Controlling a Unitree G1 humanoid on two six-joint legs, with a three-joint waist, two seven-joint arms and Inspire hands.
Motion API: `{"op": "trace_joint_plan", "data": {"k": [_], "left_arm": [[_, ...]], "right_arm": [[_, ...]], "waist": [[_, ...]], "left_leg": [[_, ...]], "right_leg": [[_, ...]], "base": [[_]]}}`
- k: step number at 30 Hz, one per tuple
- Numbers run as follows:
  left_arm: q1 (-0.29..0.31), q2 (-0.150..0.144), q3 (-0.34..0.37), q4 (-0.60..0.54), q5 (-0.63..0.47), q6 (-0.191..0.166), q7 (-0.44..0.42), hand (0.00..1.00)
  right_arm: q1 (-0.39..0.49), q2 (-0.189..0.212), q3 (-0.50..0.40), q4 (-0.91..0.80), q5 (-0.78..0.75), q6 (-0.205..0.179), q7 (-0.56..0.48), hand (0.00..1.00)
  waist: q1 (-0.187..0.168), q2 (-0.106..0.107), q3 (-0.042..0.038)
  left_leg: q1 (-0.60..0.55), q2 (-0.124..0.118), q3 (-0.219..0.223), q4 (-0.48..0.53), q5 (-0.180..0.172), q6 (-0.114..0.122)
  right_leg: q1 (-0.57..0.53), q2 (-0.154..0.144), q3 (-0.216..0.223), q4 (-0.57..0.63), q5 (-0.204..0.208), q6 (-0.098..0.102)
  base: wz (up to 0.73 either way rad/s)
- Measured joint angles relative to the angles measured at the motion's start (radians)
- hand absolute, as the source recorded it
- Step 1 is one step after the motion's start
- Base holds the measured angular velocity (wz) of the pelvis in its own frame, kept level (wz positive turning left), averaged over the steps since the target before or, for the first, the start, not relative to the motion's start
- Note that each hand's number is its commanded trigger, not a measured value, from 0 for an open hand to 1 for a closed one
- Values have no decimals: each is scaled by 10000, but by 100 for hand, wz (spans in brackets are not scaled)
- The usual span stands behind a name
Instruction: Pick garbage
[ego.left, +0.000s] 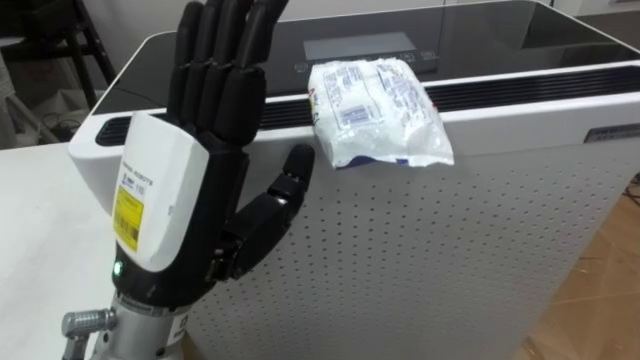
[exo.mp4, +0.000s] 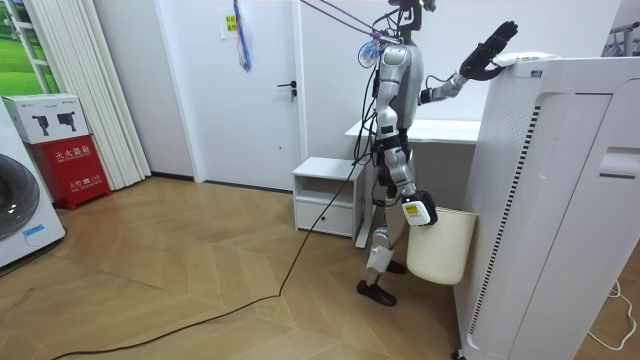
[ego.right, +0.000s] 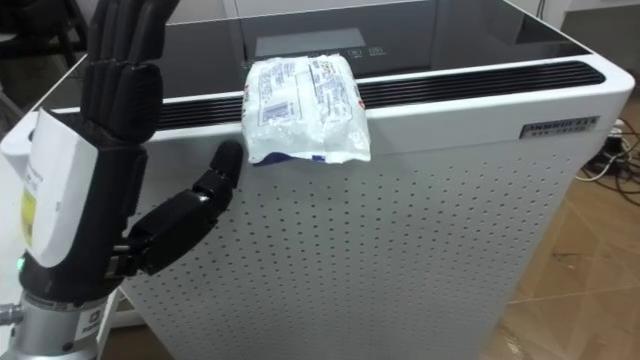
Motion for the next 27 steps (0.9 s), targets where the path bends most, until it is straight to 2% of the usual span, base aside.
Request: {"op": "trace_joint_plan", "data": {"k": [11,17,18,19,20,22,27], "left_arm": [[-170,55,-493,-12,-20,32,0,0],[-192,67,-1188,-132,-53,27,-706,0],[-202,53,-1296,-192,-53,27,-846,0],[-277,29,-1429,-249,-52,31,-964,95],[-348,14,-1500,-279,-46,27,-1043,100],[-594,-75,-1668,-298,-44,13,-1131,100],[-637,-150,-1747,-294,-60,11,-1330,100]], "right_arm": [[-434,24,38,626,42,0,11,100],[-564,91,37,753,47,-1,5,100],[-594,123,37,763,54,-1,4,100],[-599,129,37,761,44,-2,5,100],[-599,129,37,761,43,-2,4,100],[-622,133,42,761,47,-2,4,100],[-639,135,41,757,56,-2,5,100]], "waist": [[-335,106,-30],[-624,154,-54],[-683,121,-33],[-703,131,-39],[-693,128,-37],[-695,122,-33],[-734,116,-16]], "left_leg": [[-4,1,7,-40,0,0],[-5,-11,3,-81,2,2],[2,-8,11,-82,2,2],[4,-8,23,-81,2,2],[5,-7,30,-81,2,2],[34,-3,67,-81,2,2],[46,1,65,-79,2,3]], "right_leg": [[-9,-1,-7,-15,-1,1],[-5,-6,19,-15,-19,15],[-8,-10,26,-17,-24,14],[-8,-13,28,-22,-26,13],[-7,-16,28,-22,-26,14],[10,-35,34,-22,-27,15],[5,-71,31,-23,-41,15]], "base": [[0],[0],[0],[0],[0],[-3],[0]]}}
